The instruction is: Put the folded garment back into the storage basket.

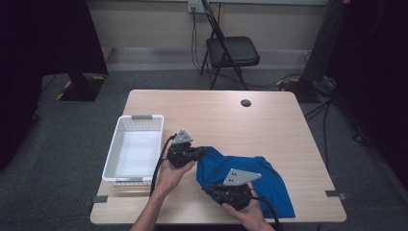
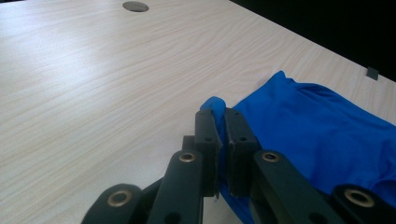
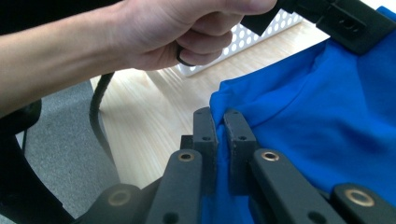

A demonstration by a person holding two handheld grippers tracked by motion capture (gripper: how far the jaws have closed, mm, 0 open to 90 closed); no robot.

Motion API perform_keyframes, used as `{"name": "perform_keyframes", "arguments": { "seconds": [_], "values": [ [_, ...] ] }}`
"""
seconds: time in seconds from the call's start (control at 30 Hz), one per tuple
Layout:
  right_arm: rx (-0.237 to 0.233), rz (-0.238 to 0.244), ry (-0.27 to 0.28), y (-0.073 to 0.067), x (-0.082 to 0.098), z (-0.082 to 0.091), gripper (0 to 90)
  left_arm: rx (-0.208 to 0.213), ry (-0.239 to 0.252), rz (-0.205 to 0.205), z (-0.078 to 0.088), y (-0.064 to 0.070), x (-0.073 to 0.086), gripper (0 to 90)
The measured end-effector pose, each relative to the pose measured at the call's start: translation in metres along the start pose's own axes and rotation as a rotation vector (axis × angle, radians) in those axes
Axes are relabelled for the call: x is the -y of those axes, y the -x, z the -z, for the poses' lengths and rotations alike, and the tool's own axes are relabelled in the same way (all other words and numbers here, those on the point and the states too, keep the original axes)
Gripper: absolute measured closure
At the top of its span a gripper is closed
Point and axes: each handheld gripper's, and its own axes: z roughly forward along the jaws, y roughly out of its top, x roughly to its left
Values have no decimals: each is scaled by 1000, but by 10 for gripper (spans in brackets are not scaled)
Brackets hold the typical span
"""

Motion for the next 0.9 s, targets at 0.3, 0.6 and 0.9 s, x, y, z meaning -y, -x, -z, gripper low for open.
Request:
{"name": "perform_keyframes", "arguments": {
  "seconds": [0.3,0.6,0.9],
  "values": [
    [-8,0,22,-1,-9,2,852,-10,18,24,6,-2,-2,860],
    [-10,5,34,-3,-19,4,853,-15,23,33,9,-2,-8,859],
    [-14,16,58,-5,-29,7,853,-19,33,19,14,1,-19,860]
  ]
}}
